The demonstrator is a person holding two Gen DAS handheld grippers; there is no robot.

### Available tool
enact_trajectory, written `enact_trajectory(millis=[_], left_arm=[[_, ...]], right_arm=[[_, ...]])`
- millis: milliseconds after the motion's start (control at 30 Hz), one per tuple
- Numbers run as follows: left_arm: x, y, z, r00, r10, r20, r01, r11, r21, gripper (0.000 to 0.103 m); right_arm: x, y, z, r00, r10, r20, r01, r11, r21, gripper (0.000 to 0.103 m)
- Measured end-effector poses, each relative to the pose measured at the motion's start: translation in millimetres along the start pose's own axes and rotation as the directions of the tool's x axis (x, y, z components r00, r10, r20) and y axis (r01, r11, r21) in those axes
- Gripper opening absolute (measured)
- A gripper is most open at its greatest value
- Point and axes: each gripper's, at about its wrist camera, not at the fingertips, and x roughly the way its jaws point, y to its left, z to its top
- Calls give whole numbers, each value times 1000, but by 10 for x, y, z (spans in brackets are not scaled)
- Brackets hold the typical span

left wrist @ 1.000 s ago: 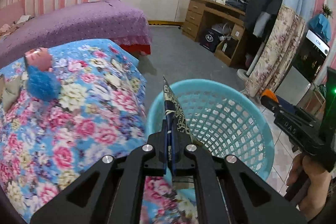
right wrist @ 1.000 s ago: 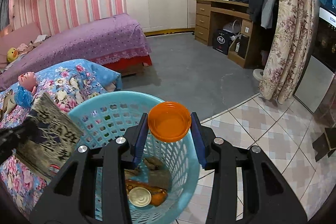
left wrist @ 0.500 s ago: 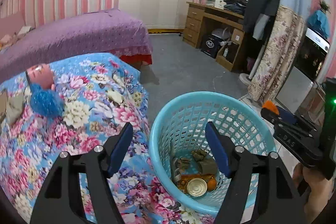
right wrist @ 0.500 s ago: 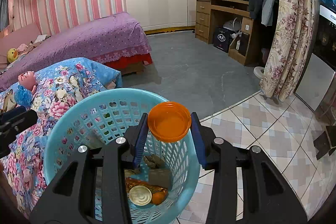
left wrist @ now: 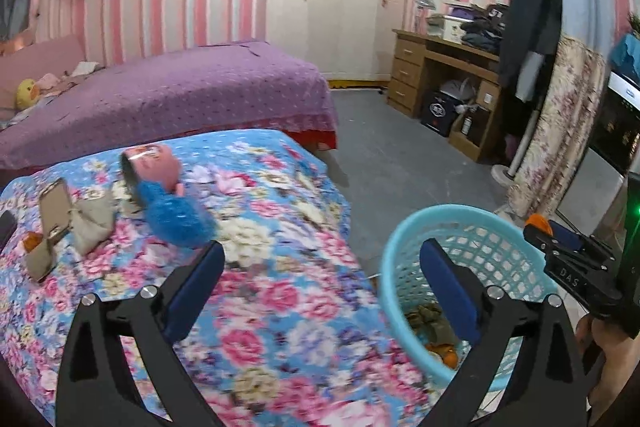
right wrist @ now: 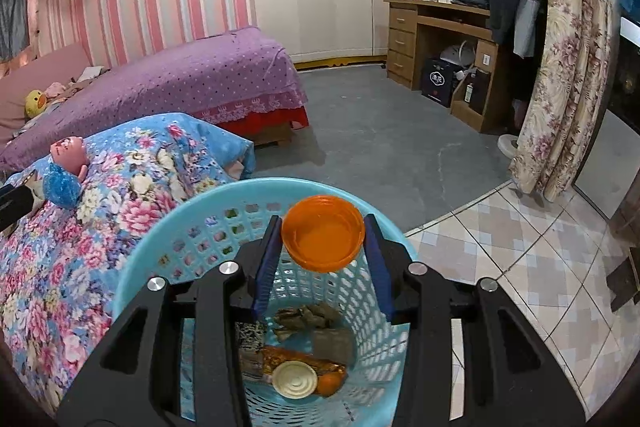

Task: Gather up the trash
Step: 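Move both tools back over the bed toward the paper roll and blue bag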

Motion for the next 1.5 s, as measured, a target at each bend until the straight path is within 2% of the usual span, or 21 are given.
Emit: enact_trajectory(millis=[100, 200, 333, 533, 833, 967, 1300, 1500], left_arm=[[-68, 168, -45, 1000, 29, 10, -29, 1000, -7, 97], [-124, 335, -85, 999, 52, 5, -52, 999, -15, 97], [-202, 554, -154, 996, 92, 2, -92, 996, -15, 97], [-289, 941, -223, 989, 149, -4, -149, 988, -36, 98], [-406, 1661, -341, 974, 226, -18, -226, 971, -81, 98], [-416, 2050, -450, 959, 281, -36, -283, 952, -112, 98], [-457, 2770, -682, 943, 318, -100, -333, 917, -222, 98], [-464, 2953, -733, 931, 346, -118, -365, 900, -238, 98]], right_arm=[[-22, 88, 19, 1000, 5, 14, -5, 1000, 15, 69], [-40, 179, 27, 999, -12, 31, 11, 1000, 20, 91], [-8, 412, 31, 999, -22, 30, 22, 1000, -7, 99], [45, 781, 22, 1000, -12, 24, 14, 999, -49, 99], [88, 1356, 33, 998, 56, 13, -55, 996, -67, 99], [70, 1584, 13, 998, 69, 15, -67, 994, -85, 99], [105, 2336, -57, 990, 141, 3, -138, 973, -187, 99], [181, 2666, -118, 983, 180, -21, -180, 959, -218, 99]])
